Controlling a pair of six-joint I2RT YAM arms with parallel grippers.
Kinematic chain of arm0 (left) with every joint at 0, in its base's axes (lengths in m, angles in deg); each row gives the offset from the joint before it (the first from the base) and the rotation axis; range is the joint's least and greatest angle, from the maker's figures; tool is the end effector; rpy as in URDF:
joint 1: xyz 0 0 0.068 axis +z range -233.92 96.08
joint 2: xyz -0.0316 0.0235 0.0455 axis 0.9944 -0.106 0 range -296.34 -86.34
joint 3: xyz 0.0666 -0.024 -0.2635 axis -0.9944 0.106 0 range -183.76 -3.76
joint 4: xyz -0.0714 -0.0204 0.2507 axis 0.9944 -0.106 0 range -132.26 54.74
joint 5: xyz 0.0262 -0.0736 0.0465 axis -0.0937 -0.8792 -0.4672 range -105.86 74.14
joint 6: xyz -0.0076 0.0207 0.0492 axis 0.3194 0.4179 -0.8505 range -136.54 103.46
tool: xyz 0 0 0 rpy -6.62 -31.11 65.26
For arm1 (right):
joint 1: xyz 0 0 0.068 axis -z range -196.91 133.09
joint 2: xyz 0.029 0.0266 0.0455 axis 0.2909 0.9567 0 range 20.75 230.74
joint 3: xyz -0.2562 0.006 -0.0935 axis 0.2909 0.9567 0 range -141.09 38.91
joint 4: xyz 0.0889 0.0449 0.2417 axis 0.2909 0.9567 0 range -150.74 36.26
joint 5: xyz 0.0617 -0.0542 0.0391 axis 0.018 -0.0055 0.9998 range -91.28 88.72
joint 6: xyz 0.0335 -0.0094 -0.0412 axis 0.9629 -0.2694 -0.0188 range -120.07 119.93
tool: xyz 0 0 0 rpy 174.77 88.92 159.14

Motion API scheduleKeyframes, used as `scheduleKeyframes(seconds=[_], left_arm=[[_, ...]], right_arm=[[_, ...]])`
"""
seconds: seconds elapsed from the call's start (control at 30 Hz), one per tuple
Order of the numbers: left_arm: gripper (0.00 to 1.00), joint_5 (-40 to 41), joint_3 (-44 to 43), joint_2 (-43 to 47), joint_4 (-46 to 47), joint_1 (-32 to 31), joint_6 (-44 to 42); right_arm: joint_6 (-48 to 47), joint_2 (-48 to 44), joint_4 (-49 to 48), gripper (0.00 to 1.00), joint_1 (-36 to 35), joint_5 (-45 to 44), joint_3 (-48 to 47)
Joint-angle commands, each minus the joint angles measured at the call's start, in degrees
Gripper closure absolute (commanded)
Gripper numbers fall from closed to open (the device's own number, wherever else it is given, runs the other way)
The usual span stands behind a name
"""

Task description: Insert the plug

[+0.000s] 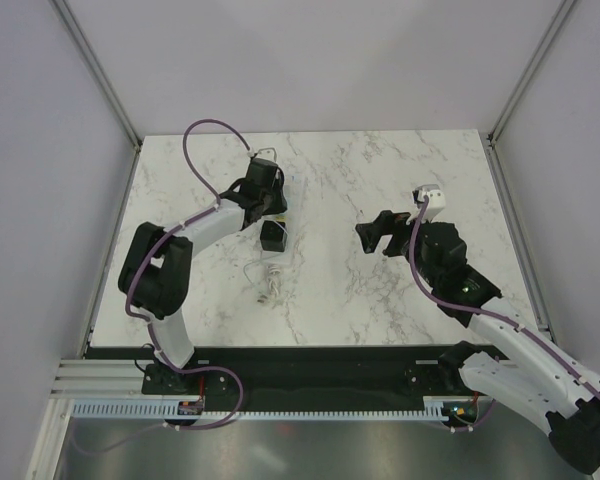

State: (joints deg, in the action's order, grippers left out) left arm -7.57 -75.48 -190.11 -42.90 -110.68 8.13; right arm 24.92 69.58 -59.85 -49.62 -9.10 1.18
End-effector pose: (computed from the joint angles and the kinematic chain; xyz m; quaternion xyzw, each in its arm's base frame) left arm 0.3653 -0.1783 0.2211 -0.0143 0.9032 -0.1250 0.4105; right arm 0.1752 0.1067 0.3012 -0.0093 0.7764 0.2566 0.5756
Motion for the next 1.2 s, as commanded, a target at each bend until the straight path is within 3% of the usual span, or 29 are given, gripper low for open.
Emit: scheduleKeyframes(seconds=[0.0, 1.17], left_arm=[[0.98, 2.9, -1.2, -0.6, 1.0, -0.3, 2.1], [0.98, 0.6, -4.3, -2.1, -5.5, -0.5, 5.0]], right_arm=[[-1.2, -1.2, -1.1, 0.02, 0.4, -0.3, -0.1], [-2.0, -1.6, -1.1, 0.02, 0.8, 0.9, 0.0]])
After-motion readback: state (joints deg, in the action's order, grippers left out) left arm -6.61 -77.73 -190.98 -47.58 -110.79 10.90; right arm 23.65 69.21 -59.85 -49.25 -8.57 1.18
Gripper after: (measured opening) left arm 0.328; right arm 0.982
